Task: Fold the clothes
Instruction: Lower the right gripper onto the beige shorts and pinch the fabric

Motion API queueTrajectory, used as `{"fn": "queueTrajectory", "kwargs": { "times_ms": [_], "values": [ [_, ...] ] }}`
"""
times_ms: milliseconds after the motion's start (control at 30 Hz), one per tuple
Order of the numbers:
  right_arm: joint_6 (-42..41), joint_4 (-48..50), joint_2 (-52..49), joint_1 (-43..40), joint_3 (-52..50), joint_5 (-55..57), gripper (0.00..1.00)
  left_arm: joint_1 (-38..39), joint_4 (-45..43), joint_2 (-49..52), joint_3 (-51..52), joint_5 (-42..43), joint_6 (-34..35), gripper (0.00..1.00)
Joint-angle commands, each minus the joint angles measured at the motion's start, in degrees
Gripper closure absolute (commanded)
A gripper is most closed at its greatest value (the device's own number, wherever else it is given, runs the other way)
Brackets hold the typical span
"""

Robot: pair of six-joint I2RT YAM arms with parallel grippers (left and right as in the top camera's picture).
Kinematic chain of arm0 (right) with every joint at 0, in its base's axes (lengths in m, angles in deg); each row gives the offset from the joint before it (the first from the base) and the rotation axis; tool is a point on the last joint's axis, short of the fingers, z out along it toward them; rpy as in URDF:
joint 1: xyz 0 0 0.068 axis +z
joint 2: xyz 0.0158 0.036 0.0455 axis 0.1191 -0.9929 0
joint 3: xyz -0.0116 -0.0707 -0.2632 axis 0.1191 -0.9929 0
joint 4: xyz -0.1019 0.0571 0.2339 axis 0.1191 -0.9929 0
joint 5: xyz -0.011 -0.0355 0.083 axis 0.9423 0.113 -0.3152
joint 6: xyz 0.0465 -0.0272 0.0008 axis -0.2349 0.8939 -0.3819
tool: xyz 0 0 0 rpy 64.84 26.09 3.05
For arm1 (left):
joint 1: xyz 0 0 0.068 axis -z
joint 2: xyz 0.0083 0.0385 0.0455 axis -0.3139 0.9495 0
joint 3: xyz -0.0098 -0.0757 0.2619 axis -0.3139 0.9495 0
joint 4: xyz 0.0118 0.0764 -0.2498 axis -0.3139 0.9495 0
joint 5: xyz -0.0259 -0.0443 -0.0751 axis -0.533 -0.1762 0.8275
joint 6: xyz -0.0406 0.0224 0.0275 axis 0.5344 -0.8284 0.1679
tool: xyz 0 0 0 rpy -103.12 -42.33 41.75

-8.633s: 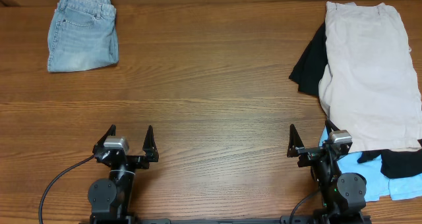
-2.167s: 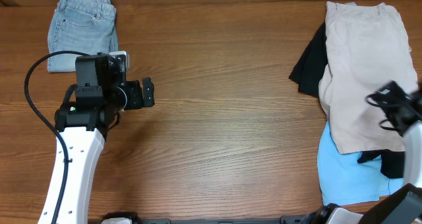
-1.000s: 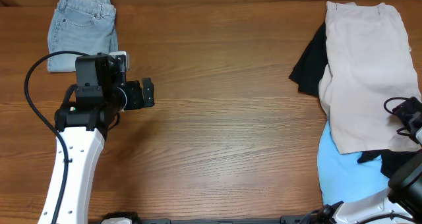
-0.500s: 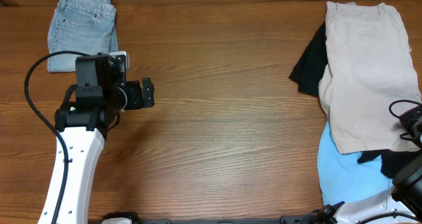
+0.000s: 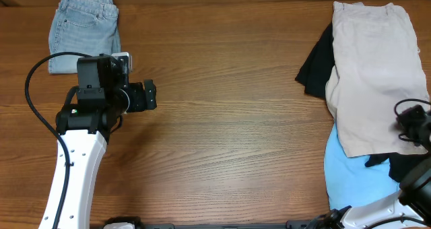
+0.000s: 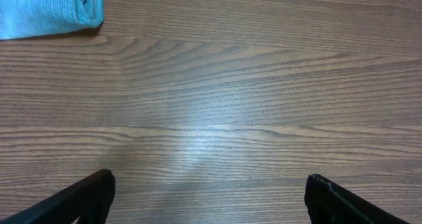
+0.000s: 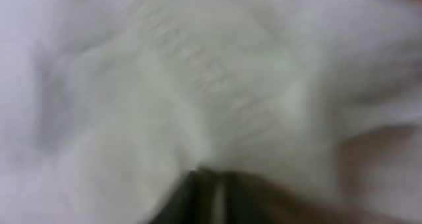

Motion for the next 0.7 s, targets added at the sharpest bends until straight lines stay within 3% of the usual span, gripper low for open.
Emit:
{"fn": "queueTrajectory", "kwargs": {
  "times_ms": [0,133,400,667],
  "values": [
    [0.68,-1.29,-0.33,5.57,1.55,-5.16,0.57,-0.46,-0.33,-0.59,-1.33,0.9,-0.81,0.06],
    [3.48,-5.81,-0.33,14.58,5.18,-3.78,0.45,-0.46,-0.31,-0.59,-1.33,0.87,-0.72,0.05],
    [3.43,-9.35,-0.35,28.55,6.91,8.31,0.39,-0.48,-0.28,-0.59,-1.33,0.87,-0.2,0.04],
    [3.32,-10.91,-0.35,36.04,6.49,18.12,0.37,-0.48,-0.26,-0.59,-1.33,0.87,-0.2,0.04]
  ]
}}
